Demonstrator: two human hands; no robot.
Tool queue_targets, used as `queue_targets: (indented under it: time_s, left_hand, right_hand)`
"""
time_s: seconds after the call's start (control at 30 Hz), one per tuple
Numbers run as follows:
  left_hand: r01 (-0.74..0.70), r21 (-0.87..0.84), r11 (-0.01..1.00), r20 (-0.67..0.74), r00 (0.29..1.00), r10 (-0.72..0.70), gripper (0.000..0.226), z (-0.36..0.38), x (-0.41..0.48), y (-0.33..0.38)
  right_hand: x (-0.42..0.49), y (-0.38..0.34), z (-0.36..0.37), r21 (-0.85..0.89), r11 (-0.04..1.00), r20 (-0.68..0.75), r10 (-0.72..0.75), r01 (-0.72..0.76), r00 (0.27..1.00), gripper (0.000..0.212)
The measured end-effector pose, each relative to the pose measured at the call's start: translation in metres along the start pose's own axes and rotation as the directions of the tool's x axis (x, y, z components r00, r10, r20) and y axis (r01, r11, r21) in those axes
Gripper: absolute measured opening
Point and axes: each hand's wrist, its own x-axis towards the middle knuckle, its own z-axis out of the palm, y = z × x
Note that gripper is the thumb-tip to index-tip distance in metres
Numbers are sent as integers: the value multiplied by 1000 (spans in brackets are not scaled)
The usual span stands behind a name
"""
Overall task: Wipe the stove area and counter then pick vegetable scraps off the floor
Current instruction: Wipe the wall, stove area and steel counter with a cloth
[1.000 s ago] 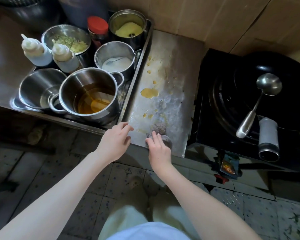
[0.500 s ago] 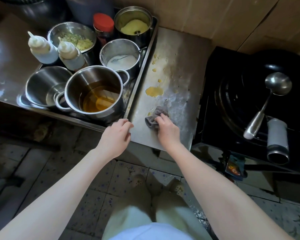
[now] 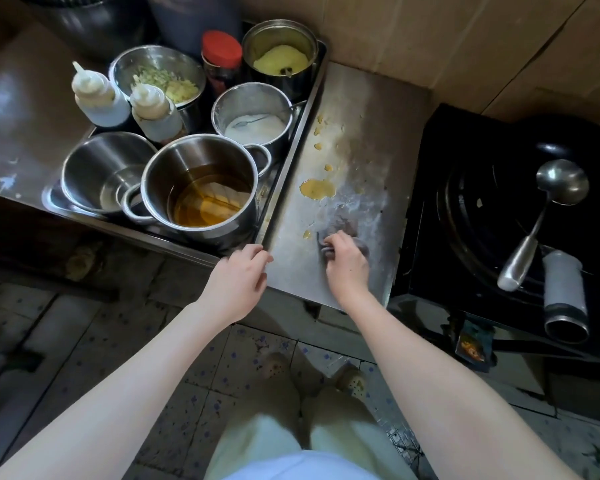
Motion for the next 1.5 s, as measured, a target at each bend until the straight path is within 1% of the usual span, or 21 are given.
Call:
queue_targets:
  time_s: [0.13, 0.2, 0.3, 0.4, 0.57, 0.63, 0.7, 0.77, 0.83, 0.87, 0.93, 1.03, 1.1, 1.17, 1.23, 1.33, 1.43, 1.47, 1.5]
  left_hand:
    - [12, 44, 999, 12, 1000, -12, 32, 0, -7, -7]
    - [31, 58, 998, 7, 999, -31, 32, 0, -12, -12]
    - [48, 57, 997, -3, 999, -48, 32, 0, -19, -16]
    - [55, 43, 998, 1, 998, -55, 32, -1, -21, -17]
    - [19, 13, 1000, 3, 1000, -19, 33, -1, -13, -8]
    - [4, -9, 1000, -11, 1000, -4, 33, -2, -7, -1]
    - [-16, -27, 1000, -24, 1000, 16, 32, -2, 0, 7]
    - [-30, -34, 999, -30, 999, 29, 32, -1, 8, 13]
    - [-36, -46, 998, -36, 999, 35, 33, -1, 17, 18]
    - [-37, -56, 998, -34, 999, 35, 33, -1, 21, 20]
    - [-41, -67, 997, -30, 999, 39, 32, -3, 29, 23]
    - [-16, -76, 997, -45, 999, 13, 32, -6, 37, 25]
    - [3, -85, 996, -59, 998, -9, 32, -7, 40, 24]
    - [21, -97, 995, -68, 997, -28, 31, -10, 43, 24]
    - [44, -122, 992, -81, 995, -54, 31, -12, 45, 22]
    - [65, -141, 988, -85, 993, -78, 31, -13, 48, 20]
    - [96, -177, 979, -82, 990, -112, 32, -12, 51, 18]
    - [99, -185, 978, -80, 990, -115, 32, -11, 52, 18]
    - [98, -187, 977, -75, 991, -114, 32, -11, 54, 19]
  right_hand:
    - [-3, -31, 26, -40, 983, 160, -170, 178, 972, 28]
    - [-2, -40, 36, -74, 968, 199, -223, 241, 954, 28]
    - [1, -43, 42, -103, 955, 190, -255, 277, 948, 29]
    - [12, -36, 37, -111, 958, 131, -251, 265, 959, 30]
    - [45, -15, 10, -113, 978, 44, -170, 174, 984, 29]
    - [57, 0, -4, -107, 990, 0, -92, 91, 996, 30]
    - [67, 19, -18, -113, 993, -63, 17, -24, 998, 33]
    - [76, 36, -29, -88, 982, -132, 154, -166, 979, 35]
    - [86, 44, -35, -34, 961, -171, 264, -273, 949, 28]
    - [91, 42, -36, -12, 955, -176, 290, -297, 941, 24]
    - [99, 33, -33, 39, 954, -174, 300, -298, 938, 19]
    - [106, 10, -21, 154, 965, -154, 236, -213, 959, 17]
    - [111, -6, -14, 212, 969, -120, 154, -126, 981, 18]
    - [114, -20, -7, 212, 977, -81, 36, -18, 996, 20]
    - [118, -31, 1, 136, 983, -13, -124, 125, 992, 21]
    - [124, -35, 9, -16, 946, 95, -320, 323, 943, 24]
    - [136, -25, 6, -153, 883, 155, -423, 445, 893, 23]
    - [141, -20, 3, -175, 876, 154, -426, 449, 891, 23]
    - [146, -15, -1, -180, 888, 141, -403, 424, 904, 22]
